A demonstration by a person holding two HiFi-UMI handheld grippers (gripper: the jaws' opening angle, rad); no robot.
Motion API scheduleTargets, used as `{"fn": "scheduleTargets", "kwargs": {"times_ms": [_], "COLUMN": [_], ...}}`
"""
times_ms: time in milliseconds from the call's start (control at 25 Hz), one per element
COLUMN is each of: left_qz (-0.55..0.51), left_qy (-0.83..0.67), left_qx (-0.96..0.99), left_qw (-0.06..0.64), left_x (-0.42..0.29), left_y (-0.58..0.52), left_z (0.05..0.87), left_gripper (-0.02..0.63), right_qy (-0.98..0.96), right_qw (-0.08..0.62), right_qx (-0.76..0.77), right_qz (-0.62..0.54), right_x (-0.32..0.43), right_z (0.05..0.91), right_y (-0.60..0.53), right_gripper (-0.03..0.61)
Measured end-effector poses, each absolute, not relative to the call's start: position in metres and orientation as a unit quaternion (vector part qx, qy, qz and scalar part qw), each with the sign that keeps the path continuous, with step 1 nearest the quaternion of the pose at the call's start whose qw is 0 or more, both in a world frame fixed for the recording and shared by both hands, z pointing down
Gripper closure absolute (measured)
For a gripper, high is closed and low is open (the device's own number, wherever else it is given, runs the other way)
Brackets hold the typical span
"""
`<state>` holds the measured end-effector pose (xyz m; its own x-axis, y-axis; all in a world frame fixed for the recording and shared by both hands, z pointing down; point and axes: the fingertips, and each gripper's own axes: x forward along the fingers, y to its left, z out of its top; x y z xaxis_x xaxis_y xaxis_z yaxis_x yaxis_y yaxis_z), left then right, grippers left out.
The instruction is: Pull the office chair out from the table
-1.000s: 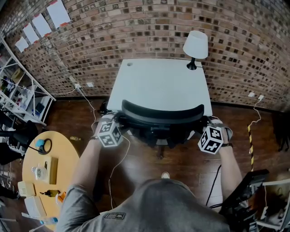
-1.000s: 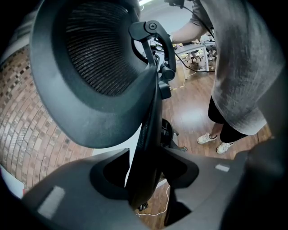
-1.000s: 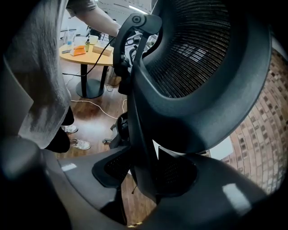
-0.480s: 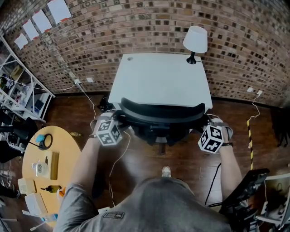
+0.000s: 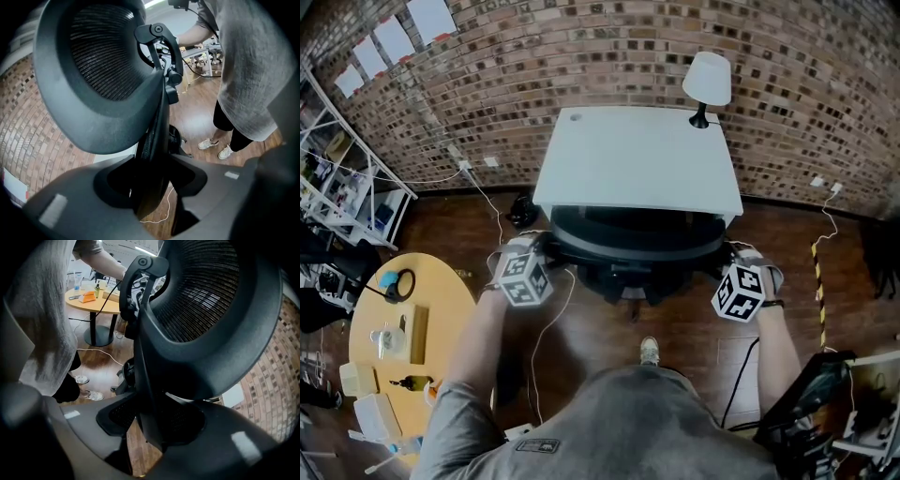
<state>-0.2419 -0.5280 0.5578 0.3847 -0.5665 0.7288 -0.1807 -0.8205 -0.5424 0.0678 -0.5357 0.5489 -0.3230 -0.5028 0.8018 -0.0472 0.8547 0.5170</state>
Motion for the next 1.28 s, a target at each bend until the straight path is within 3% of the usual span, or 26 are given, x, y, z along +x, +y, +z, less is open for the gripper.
{"fn": "scheduleTargets", "kwargs": {"times_ms": [1280], "left_qz": [-0.493], "left_qy": [0.239], "left_qx": [-0.811], "left_qw": [0.204], "left_x": [-0.239], "left_y": [-0.391], "left_z": [0.553], "left_gripper": [0.403], "right_qy": [-0.79], "right_qw": [0.556], "right_qx": [0.168], "right_qz": [-0.195], "right_x": [0.07], "right_z": [0.546], "right_y": [-0.396], "right_gripper": [0.393]}}
